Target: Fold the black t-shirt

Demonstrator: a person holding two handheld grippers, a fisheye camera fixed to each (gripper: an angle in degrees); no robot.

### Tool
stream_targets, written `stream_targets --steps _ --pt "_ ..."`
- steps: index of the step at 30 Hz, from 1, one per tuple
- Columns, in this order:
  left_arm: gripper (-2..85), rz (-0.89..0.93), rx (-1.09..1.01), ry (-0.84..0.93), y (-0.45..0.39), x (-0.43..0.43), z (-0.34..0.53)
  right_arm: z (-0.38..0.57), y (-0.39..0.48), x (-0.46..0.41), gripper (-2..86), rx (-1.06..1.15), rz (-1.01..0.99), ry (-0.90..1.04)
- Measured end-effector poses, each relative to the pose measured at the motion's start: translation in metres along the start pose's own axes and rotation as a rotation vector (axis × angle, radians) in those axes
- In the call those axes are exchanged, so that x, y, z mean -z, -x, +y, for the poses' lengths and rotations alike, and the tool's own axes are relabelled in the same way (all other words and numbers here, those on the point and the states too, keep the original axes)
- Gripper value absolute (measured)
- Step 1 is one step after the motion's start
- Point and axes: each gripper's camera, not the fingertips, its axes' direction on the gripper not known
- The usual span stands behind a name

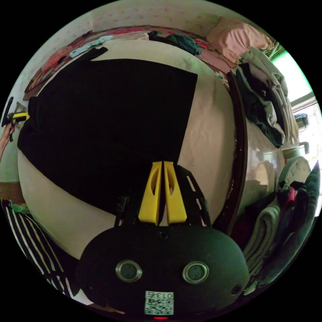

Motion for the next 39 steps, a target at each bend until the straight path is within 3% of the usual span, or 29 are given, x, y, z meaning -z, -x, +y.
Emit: stream_targets --steps 4,8,11,16,19,21,25,29,34,36,39 --pt "4.2 0.025 -0.019 -0.040 0.005 0.005 -0.003 -0.017 -0.001 -0.004 3.4 -0.120 -0.086 -0.008" --pt "8.1 0.077 0.096 -0.016 0.024 0.012 0.034 -0.035 0.005 0.014 6.5 -0.159 -0.062 -0.015" --pt "9.7 0.083 0.180 -0.070 0.027 0.023 0.076 -0.055 0.035 0.049 7.4 -0.102 -0.042 -0.170" --pt "11.2 0.060 0.084 -0.009 -0.013 0.007 0.102 -0.129 0.188 0.077 9.4 0.395 -0.317 -0.355" --pt "7.5 0.024 0.067 0.051 -0.023 -0.011 0.101 -0.167 0.281 0.078 10.8 0.676 -0.359 -0.379" --pt "4.9 -0.019 0.073 0.044 -0.021 -0.012 0.101 -0.191 0.327 0.073 10.6 0.817 -0.354 -0.324" --pt "1.8 0.089 0.077 0.076 -0.006 -0.016 0.103 -0.232 0.383 0.064 4.7 0.980 -0.226 -0.337" --pt "1.1 0.145 0.090 0.082 0.002 -0.020 0.106 -0.284 0.369 0.057 2.1 0.817 -0.352 -0.222" --pt "1.7 0.203 0.129 0.044 0.011 -0.024 0.115 -0.342 0.262 0.023 0.6 0.152 -0.720 -0.090" --pt "2.6 0.231 0.151 0.056 0.014 -0.024 0.117 -0.343 0.234 0.017 0.5 -0.001 -0.741 -0.094" --pt "5.5 0.172 0.192 -0.020 0.019 -0.006 0.123 -0.342 0.238 0.033 0.3 0.033 -0.665 -0.169"
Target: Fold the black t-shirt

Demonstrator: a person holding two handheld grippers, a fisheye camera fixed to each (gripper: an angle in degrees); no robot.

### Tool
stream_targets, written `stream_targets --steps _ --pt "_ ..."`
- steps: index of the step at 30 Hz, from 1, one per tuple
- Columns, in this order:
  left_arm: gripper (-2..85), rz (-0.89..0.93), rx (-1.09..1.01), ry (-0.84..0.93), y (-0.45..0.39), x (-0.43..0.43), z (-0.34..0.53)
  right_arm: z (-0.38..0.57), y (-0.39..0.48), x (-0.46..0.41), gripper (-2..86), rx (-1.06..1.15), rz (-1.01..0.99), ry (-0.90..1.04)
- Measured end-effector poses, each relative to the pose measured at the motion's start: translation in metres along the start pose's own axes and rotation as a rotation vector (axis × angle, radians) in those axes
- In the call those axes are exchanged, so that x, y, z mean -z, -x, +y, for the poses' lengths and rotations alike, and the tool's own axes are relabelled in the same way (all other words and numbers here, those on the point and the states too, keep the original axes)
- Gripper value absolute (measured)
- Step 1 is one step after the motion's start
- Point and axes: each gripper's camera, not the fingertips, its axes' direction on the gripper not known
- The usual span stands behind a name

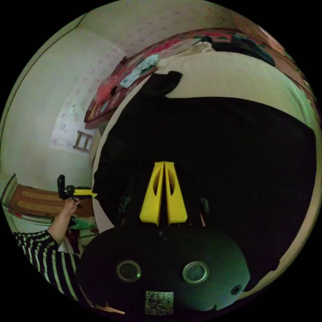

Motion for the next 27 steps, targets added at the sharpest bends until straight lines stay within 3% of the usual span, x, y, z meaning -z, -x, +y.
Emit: stream_targets --steps 3,7,10,12,17,25,27 --pt "8.7 -0.054 0.082 -0.138 0.011 0.014 -0.001 -0.010 0.050 -0.011 0.2 0.196 0.040 -0.009" --pt "7.3 -0.147 0.099 -0.075 0.014 -0.004 -0.024 -0.021 0.127 -0.059 0.0 0.495 0.097 0.084" --pt "2.7 -0.227 0.045 0.040 0.004 -0.021 -0.033 -0.031 0.146 -0.094 0.0 0.527 0.245 0.178" --pt "1.8 -0.287 0.039 0.080 0.002 -0.022 -0.029 -0.043 0.156 -0.097 0.0 0.540 0.268 0.137" --pt "0.8 -0.260 0.090 0.018 0.003 -0.019 -0.012 -0.088 0.201 -0.109 0.1 0.674 0.248 0.070" --pt "1.6 -0.232 0.130 0.002 0.007 -0.025 -0.002 -0.146 0.274 -0.201 0.5 0.804 0.220 0.272" --pt "2.1 -0.252 0.169 -0.036 0.009 -0.021 0.005 -0.154 0.277 -0.200 0.9 0.799 0.241 0.227"
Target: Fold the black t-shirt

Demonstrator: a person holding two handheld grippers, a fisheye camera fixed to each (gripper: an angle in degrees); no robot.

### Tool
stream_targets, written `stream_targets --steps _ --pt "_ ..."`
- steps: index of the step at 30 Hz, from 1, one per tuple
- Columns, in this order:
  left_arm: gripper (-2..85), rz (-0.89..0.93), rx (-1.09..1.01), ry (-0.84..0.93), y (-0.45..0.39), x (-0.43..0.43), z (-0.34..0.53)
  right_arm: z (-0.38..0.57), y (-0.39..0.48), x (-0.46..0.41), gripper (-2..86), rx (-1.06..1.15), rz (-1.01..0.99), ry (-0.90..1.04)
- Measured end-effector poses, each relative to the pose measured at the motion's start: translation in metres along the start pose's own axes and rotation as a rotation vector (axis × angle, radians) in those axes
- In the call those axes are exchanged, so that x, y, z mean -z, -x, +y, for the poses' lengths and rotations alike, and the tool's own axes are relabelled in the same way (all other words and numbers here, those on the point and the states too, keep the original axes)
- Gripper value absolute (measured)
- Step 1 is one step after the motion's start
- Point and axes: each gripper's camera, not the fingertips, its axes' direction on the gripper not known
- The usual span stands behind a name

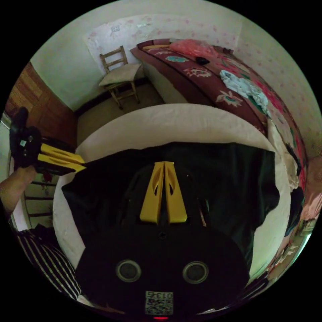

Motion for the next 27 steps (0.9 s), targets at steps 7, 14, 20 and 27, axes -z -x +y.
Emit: stream_targets --steps 7,14,20,27 --pt "7.2 0.045 -0.095 -0.207 -0.027 0.023 0.018 0.024 -0.047 0.056 7.1 -0.066 -0.104 -0.187" --pt "10.6 0.139 -0.129 -0.098 -0.062 -0.014 0.005 0.054 -0.043 0.023 8.4 0.005 -0.230 -0.043" --pt "5.5 0.031 -0.126 0.005 -0.074 -0.037 0.011 0.049 -0.032 0.009 1.7 0.013 -0.192 0.024" --pt "2.7 0.108 -0.028 -0.047 -0.067 -0.041 0.028 0.079 -0.035 0.038 0.4 -0.076 -0.206 -0.071"
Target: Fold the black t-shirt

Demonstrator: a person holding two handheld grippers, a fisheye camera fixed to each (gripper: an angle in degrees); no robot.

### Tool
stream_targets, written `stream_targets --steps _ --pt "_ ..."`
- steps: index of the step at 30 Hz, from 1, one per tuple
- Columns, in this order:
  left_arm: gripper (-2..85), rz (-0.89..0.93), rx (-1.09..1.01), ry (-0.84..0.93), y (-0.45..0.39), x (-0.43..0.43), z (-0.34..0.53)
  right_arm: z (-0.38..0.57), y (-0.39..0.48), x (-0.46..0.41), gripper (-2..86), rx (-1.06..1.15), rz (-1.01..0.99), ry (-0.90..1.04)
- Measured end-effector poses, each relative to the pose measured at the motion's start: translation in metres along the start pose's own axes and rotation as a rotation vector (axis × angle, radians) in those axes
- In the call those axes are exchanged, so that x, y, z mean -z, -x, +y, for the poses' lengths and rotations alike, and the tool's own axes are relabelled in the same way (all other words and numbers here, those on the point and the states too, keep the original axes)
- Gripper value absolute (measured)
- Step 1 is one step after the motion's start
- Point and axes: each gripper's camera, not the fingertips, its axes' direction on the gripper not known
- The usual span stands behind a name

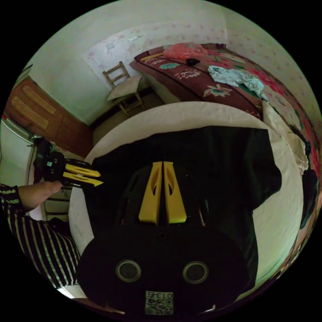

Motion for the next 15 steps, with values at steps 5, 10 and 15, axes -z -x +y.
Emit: stream_targets --steps 5,10,15 --pt "2.4 0.030 0.016 -0.055 -0.006 0.001 0.015 0.061 0.039 0.045 0.2 0.095 0.055 -0.174" --pt "3.2 -0.006 -0.076 -0.119 -0.025 0.003 0.029 0.164 0.118 0.065 0.1 0.123 0.255 -0.262" --pt "5.2 -0.011 -0.144 -0.129 -0.044 -0.002 0.042 0.232 0.174 0.032 0.4 -0.043 0.301 -0.200"
